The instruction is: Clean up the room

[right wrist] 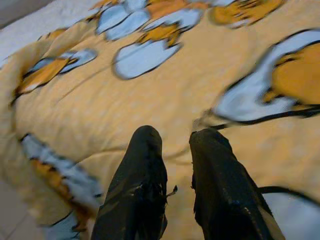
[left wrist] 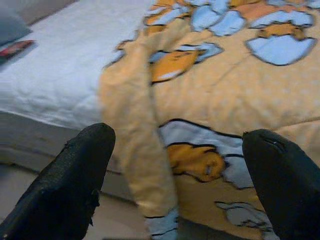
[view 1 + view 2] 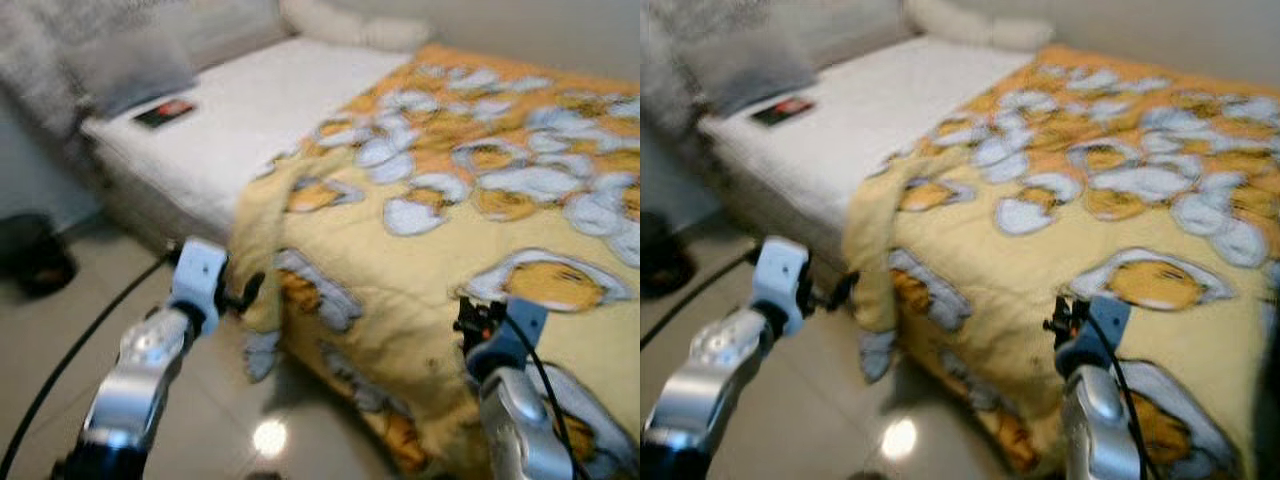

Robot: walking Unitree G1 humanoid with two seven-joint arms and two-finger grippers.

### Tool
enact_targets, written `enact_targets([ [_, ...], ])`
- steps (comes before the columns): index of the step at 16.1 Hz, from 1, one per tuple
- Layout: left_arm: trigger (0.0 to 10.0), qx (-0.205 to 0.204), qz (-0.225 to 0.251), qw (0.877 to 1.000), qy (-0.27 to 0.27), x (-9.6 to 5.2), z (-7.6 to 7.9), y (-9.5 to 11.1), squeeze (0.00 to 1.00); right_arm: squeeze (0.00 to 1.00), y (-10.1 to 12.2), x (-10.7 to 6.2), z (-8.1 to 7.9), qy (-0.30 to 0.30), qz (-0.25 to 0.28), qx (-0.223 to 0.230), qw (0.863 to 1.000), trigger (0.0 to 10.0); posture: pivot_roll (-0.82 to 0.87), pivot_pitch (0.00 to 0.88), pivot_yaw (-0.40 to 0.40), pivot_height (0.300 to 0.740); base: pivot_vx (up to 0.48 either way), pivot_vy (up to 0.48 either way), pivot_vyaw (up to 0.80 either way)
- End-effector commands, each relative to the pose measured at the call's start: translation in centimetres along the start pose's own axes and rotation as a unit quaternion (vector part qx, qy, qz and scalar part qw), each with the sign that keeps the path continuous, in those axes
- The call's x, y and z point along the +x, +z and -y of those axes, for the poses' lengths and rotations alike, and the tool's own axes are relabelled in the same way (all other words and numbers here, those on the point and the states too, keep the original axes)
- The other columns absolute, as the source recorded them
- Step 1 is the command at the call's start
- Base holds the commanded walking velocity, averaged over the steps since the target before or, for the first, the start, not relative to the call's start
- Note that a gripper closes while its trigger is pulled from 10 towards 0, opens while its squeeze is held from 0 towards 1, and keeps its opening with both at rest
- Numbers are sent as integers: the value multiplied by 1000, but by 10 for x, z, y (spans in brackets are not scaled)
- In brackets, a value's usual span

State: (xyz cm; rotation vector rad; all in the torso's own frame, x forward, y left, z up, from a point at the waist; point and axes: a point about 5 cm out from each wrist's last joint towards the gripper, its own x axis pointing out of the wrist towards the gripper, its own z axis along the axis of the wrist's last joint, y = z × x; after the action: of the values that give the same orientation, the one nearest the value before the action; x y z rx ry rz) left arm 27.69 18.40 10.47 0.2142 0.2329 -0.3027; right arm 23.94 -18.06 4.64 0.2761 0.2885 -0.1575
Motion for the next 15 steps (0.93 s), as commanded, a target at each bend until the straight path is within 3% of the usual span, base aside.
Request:
enact_targets([
  [1,10000,3,-1,1000,6,0,-3,0,420,0,5,2,-6,2,8,8,1000,10000,3,0,31,740,0,304,0],
  [15,10000,-3,7,1000,3,5,-2,3,424,0,5,4,-8,-15,3,12,1000,10000,-2,0,35,740,0,313,-57],
])
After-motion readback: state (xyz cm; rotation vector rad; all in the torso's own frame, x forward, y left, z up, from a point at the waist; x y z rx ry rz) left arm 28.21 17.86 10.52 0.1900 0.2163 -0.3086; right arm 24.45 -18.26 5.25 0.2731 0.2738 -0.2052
